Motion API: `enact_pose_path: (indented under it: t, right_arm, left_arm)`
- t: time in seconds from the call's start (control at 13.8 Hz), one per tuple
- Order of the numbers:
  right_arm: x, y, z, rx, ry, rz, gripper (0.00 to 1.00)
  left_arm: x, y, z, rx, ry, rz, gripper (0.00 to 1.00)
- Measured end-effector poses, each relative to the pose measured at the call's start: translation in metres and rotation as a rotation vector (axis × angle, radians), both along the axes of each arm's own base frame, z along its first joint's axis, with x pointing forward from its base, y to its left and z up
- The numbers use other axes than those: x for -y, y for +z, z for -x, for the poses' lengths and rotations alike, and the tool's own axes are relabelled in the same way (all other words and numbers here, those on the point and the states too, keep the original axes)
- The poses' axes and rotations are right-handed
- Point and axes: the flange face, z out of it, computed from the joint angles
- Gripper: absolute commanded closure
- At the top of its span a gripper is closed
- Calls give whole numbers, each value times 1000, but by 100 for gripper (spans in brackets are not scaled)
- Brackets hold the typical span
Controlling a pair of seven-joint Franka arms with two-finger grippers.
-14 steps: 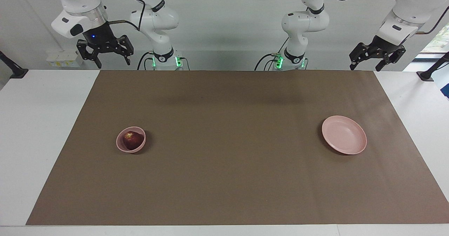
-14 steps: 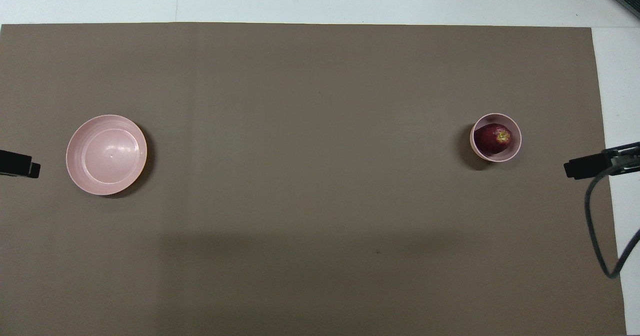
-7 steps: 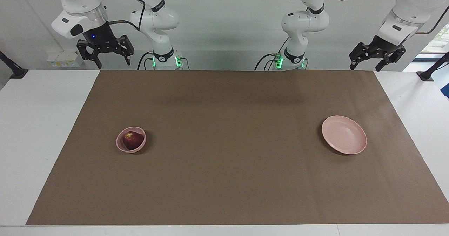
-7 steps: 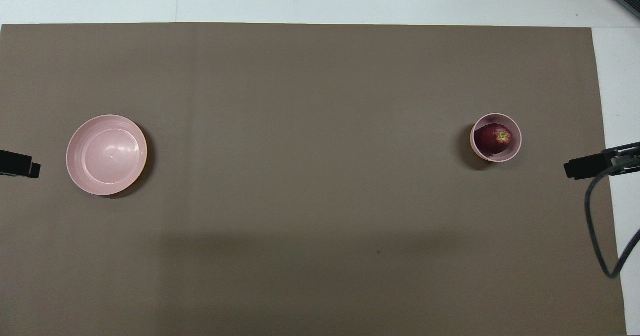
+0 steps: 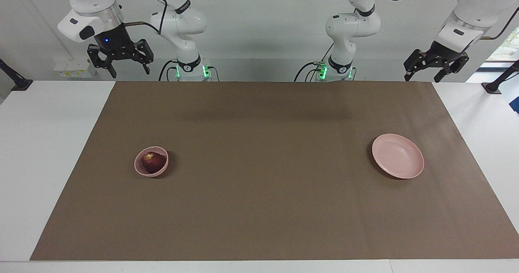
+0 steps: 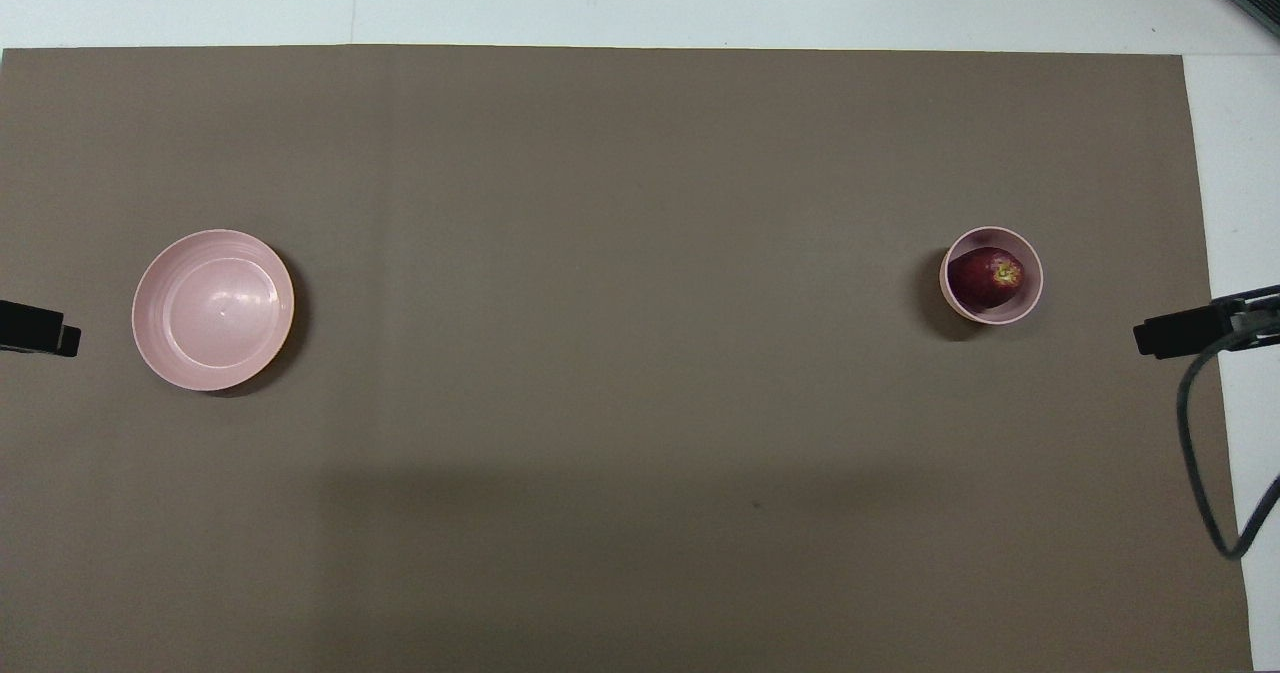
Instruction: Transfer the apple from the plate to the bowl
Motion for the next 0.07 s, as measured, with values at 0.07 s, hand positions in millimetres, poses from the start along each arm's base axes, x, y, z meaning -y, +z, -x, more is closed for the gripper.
enact_pose_path:
  t: [0.07]
  right_arm:
    - [0,0,0,0,0,0,0]
  left_arm:
    - [0,0,0,0,0,0,0]
